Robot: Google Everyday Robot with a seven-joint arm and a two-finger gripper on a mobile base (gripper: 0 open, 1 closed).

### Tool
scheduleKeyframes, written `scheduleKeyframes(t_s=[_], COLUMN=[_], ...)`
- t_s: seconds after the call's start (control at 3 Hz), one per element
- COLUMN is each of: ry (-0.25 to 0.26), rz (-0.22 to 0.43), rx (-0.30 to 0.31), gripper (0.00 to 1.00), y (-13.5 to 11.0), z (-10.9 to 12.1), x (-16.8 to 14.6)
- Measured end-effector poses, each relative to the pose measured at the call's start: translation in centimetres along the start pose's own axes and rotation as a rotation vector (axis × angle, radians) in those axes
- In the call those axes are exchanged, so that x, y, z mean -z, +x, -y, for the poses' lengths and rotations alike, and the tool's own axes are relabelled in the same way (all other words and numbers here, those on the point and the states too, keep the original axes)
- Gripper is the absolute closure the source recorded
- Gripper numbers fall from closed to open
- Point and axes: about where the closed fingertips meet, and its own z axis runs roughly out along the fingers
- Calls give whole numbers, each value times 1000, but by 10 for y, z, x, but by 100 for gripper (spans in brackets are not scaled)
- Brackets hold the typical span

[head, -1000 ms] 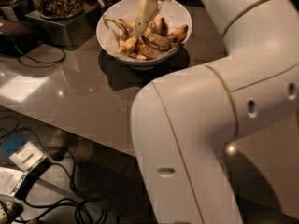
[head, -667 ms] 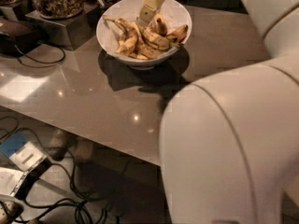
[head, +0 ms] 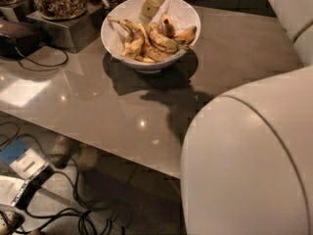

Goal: Pick banana from white bowl

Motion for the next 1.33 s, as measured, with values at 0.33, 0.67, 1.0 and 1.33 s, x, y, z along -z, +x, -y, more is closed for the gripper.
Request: scheduleKeyframes(t_s=[0.33,0.67,1.0,1.33], ry=[-49,-116,-141,-115], rz=[29,69,49,9], rx=[45,160,243,292], gripper=[0,0,0,19], y=[-6,-22,-28,-32], z=[-9,-31,-42,-41], x=[-3,-14,-33,-46])
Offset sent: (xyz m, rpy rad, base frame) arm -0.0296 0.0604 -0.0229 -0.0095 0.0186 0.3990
